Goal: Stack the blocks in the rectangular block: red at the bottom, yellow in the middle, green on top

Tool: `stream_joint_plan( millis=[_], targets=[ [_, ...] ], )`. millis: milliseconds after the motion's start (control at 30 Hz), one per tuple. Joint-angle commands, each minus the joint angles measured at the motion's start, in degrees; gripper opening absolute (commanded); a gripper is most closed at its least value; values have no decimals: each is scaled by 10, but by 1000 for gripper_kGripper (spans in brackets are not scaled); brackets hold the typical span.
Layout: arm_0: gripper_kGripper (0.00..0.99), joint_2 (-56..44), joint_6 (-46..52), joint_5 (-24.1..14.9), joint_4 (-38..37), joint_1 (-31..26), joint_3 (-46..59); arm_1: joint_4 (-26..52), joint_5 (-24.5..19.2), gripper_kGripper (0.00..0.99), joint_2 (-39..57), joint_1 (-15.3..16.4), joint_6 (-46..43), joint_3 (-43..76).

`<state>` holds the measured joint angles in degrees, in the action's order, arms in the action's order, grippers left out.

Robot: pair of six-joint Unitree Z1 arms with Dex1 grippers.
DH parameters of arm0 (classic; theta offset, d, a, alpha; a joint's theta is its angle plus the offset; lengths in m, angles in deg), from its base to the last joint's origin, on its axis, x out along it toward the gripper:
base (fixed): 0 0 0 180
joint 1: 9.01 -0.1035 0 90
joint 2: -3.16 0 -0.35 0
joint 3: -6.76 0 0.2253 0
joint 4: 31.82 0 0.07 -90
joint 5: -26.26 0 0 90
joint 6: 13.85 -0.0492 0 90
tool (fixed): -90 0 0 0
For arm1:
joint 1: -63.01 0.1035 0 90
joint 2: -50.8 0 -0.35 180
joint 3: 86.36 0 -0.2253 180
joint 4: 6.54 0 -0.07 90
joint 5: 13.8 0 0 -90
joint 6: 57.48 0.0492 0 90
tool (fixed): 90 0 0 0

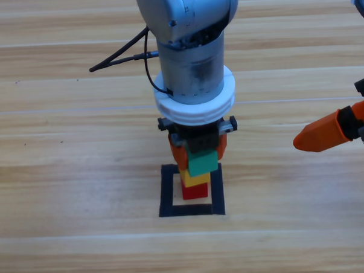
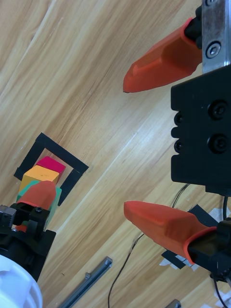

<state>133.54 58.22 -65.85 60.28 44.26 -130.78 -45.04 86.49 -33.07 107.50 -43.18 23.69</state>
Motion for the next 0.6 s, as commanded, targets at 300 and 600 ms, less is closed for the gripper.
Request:
stream_joint_plan(
  millis=[300, 600],
  targets=[
    [103, 38, -10, -23, 21, 9, -29, 5, 2, 990, -20, -15, -1, 12],
    [103, 36, -17, -24, 31, -4, -31, 5, 2, 990, -27, -15, -1, 10]
  ],
)
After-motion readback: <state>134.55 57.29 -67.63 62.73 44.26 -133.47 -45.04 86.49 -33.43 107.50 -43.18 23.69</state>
